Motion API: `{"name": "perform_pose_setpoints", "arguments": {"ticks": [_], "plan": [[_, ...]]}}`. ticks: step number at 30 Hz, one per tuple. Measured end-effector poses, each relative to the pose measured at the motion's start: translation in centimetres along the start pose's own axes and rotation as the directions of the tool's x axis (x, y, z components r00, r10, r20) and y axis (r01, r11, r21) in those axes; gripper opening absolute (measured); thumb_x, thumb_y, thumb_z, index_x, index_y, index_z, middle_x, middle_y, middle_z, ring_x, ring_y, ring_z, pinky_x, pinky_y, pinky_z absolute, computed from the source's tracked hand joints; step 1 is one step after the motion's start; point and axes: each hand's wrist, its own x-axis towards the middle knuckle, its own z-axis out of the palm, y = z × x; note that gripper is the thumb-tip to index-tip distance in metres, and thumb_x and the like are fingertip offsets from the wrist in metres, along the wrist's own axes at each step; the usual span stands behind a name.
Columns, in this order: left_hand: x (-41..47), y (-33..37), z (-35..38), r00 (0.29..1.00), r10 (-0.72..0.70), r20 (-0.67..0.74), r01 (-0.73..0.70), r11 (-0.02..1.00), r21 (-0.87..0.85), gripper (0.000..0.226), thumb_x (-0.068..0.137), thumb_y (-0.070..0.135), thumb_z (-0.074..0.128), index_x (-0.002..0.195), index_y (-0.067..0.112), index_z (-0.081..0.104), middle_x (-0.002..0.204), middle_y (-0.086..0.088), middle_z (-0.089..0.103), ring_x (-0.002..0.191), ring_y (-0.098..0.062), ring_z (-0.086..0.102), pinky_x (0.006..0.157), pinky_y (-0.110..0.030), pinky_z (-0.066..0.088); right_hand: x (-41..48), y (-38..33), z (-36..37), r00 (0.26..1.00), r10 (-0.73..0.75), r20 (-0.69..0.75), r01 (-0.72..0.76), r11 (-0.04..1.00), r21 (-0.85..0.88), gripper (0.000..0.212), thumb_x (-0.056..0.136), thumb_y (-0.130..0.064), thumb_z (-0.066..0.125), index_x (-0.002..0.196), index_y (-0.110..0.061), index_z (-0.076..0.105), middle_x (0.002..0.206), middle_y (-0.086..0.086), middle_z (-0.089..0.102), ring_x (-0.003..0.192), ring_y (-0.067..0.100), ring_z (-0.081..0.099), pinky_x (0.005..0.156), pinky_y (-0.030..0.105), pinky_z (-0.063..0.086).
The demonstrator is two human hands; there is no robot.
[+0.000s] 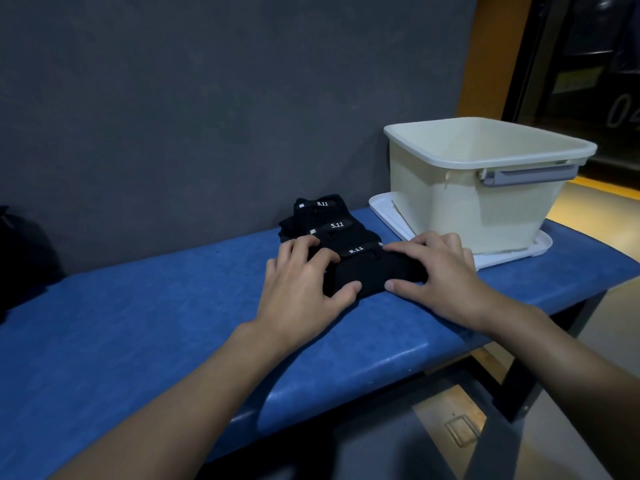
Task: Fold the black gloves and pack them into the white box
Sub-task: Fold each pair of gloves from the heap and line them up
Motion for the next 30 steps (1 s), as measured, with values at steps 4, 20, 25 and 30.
{"name": "perform_pose_setpoints", "arguments": {"ticks": [4,20,25,30], "plan": [[0.0,-0.1,0.0,1.0,0.003,-0.011,-0.003,1.0,-0.012,0.055,0.078,0.067,0.053,0.117,0.029,0.063,0.134,0.006,0.045,0.13,-0.017,0.034,0.101,-0.039,0.034,-0.1,-0.1,0.0,1.0,-0.003,-0.01,0.003,1.0,0.001,0.055,0.081,-0.054,0.067,0.132,-0.051,0.048,0.117,-0.012,0.043,0.112,0.01,0.027,0.094,0.029,0.025],[-0.6,0.4,-1.7,0.999,0.036,-0.026,-0.038,0.996,-0.078,0.054,0.079,0.062,0.055,0.122,0.029,0.056,0.128,0.012,0.046,0.118,-0.015,0.043,0.096,-0.034,0.037,-0.7,-1.4,-1.1,0.997,-0.036,-0.073,0.04,0.998,0.046,0.06,0.081,-0.051,0.069,0.135,-0.041,0.047,0.119,-0.013,0.039,0.117,0.011,0.029,0.096,0.03,0.025],[-1.4,-0.7,-4.5,1.0,0.003,-0.007,-0.003,0.997,-0.071,0.046,0.085,0.059,0.06,0.119,0.029,0.057,0.124,0.014,0.048,0.119,-0.013,0.043,0.1,-0.036,0.037,0.0,-4.0,-0.8,0.995,-0.092,-0.048,0.096,0.993,0.074,0.057,0.082,-0.05,0.069,0.134,-0.038,0.05,0.116,-0.014,0.039,0.115,0.009,0.028,0.094,0.027,0.023],[-3.2,-4.4,-9.1,0.998,-0.061,-0.015,0.061,0.998,-0.018,0.044,0.087,0.058,0.058,0.12,0.028,0.057,0.123,0.015,0.051,0.118,-0.01,0.043,0.103,-0.037,0.038,1.9,-9.5,0.4,0.976,-0.219,-0.008,0.219,0.97,0.105,0.052,0.083,-0.053,0.066,0.131,-0.037,0.053,0.116,-0.017,0.038,0.114,0.009,0.028,0.095,0.029,0.021]]}}
